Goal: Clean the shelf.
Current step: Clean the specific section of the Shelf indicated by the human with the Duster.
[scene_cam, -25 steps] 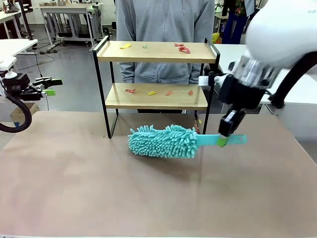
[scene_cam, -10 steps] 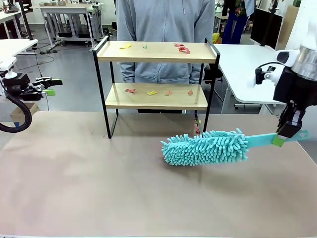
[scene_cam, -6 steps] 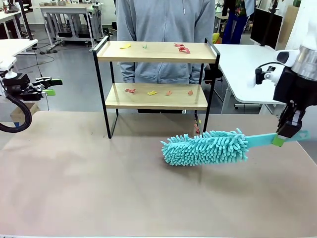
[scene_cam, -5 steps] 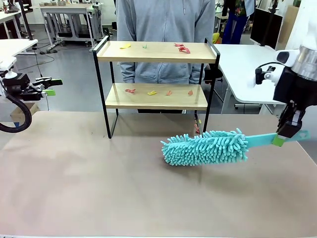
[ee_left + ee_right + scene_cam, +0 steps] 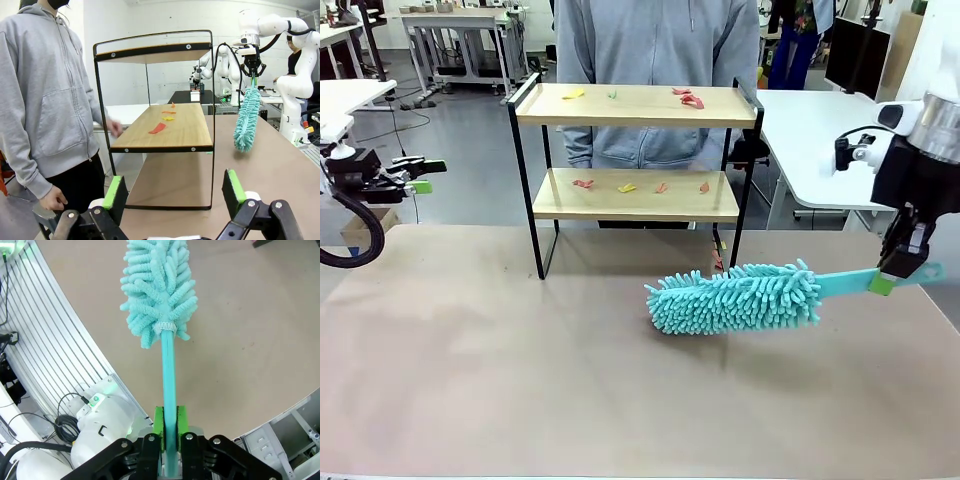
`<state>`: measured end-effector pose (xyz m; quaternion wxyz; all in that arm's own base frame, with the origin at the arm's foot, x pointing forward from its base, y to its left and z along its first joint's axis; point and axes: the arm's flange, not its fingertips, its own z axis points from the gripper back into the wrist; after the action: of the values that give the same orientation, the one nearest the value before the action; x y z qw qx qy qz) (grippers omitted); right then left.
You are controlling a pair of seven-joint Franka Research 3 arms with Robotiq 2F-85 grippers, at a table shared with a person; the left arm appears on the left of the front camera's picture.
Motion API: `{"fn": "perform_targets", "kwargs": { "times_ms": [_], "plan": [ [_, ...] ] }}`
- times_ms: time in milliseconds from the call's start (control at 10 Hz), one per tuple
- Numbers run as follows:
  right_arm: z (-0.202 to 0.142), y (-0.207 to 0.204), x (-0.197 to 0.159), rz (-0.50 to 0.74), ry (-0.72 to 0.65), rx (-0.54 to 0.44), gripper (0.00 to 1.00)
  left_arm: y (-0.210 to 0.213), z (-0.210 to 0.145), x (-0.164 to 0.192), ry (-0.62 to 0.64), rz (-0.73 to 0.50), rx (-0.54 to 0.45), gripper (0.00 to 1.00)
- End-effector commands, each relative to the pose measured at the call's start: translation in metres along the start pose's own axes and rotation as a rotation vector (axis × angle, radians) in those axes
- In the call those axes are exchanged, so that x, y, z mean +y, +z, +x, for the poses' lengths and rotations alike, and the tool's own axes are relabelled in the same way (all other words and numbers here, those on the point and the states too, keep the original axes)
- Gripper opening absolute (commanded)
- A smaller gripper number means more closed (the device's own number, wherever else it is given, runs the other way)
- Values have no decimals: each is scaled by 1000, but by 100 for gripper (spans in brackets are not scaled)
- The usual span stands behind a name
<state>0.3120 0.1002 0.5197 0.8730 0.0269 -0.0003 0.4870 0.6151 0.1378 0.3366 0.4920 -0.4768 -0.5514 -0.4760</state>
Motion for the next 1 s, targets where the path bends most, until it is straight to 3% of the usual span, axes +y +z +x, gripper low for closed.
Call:
{"fn": "perform_targets", "kwargs": {
  "times_ms": [0, 900],
  "plan": [
    [1, 4, 0, 2, -7, -13, 13, 0, 3, -1, -13, 3, -4, 100],
    [1, 4, 0, 2, -7, -13, 13, 0, 3, -1, -13, 3, -4, 100]
  ]
}}
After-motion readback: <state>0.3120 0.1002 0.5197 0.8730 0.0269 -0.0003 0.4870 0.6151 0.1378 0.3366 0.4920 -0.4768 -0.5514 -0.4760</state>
